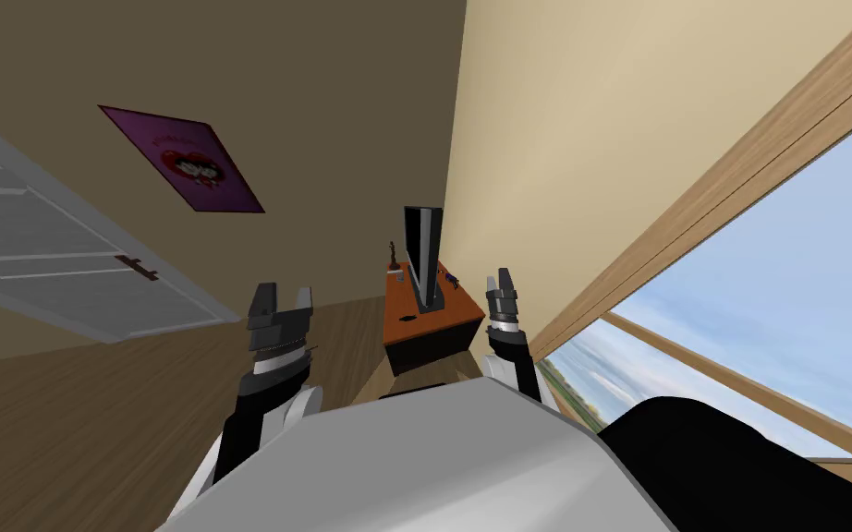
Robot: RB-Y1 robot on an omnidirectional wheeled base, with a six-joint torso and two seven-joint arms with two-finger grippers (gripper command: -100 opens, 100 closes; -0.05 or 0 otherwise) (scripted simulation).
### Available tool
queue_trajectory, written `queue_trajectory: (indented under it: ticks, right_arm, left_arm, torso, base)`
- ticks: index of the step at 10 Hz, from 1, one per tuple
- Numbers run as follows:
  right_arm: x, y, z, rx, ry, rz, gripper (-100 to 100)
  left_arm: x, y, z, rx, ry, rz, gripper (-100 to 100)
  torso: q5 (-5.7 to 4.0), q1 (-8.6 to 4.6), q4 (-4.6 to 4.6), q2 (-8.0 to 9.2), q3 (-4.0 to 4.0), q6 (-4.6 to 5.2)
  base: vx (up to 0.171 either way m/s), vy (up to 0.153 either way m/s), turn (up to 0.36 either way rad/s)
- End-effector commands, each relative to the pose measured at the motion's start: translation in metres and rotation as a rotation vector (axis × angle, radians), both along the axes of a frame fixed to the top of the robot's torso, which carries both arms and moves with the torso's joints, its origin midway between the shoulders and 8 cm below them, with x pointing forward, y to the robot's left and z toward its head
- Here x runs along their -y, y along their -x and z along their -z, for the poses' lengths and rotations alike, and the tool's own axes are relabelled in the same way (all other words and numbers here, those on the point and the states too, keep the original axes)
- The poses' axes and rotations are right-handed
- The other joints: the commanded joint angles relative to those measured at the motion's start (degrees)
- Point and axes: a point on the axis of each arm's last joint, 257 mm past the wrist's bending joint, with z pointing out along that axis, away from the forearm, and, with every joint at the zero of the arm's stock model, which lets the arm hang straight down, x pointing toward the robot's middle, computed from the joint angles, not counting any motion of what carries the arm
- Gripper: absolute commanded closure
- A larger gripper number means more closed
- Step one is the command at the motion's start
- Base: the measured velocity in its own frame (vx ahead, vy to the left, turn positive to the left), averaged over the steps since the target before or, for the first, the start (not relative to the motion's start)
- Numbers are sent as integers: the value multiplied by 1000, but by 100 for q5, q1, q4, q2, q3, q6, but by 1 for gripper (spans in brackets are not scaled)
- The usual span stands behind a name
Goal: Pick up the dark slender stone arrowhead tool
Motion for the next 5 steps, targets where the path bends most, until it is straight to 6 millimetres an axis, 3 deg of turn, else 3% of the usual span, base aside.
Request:
queue_trajectory:
  ticks: [1,5]
  right_arm:
    - [0,0,0,0,0,0,0]
    - [0,0,0,0,0,0,0]
  left_arm:
    - [-6,-6,13,-45,-1,10,-100]
    - [-32,-24,58,-192,34,20,-100]
  torso:
    - [0,0,0,0,0,0]
    - [-1,-8,1,4,2,2]
  base:
    - [-2,-12,-165]
    - [-10,-24,-186]
